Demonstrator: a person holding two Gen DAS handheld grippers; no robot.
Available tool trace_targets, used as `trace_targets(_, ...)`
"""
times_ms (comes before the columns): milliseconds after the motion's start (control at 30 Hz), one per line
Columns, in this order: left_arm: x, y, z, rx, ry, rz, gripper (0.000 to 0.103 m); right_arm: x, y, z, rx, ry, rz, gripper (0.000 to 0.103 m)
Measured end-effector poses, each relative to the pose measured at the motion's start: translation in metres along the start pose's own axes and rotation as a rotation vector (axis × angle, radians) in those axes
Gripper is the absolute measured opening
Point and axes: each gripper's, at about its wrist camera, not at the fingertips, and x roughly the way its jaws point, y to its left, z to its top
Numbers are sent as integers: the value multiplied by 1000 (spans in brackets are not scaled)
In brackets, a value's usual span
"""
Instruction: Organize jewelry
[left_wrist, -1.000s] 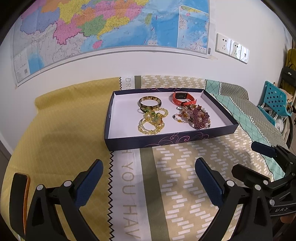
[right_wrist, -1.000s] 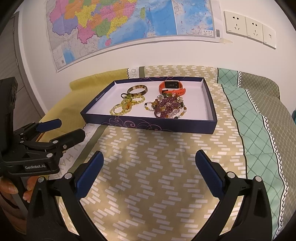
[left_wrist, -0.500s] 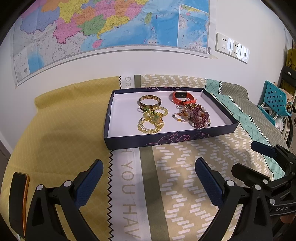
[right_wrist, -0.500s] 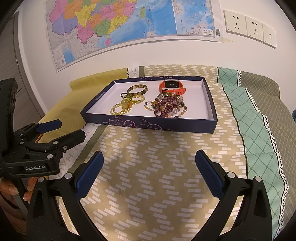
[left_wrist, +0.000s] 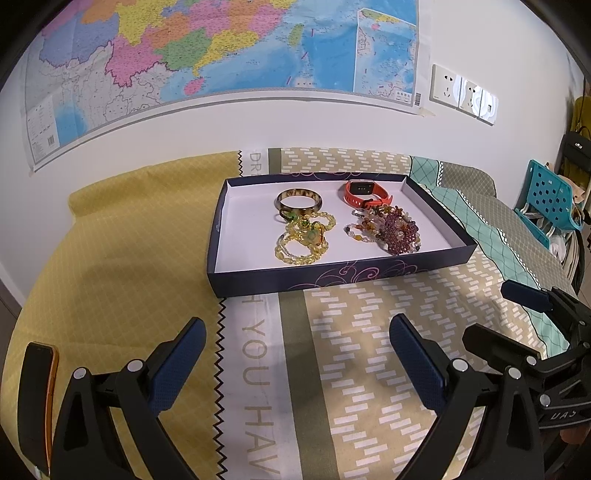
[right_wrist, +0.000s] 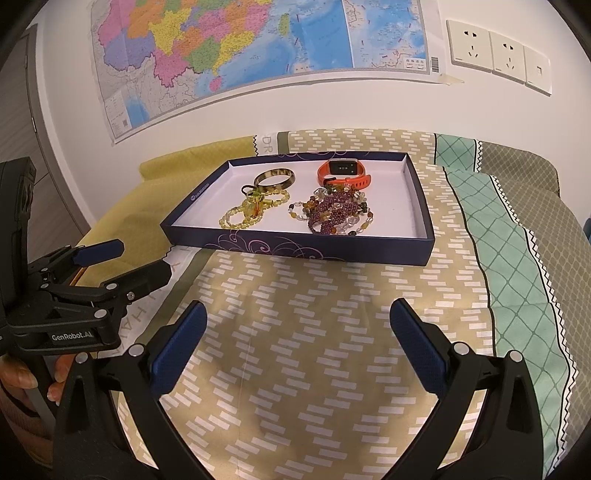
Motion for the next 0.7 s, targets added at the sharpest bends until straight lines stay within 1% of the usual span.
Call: trace_targets(700, 0, 0, 0, -4, -3, 1, 96, -1, 1, 1, 3, -4, 7, 98)
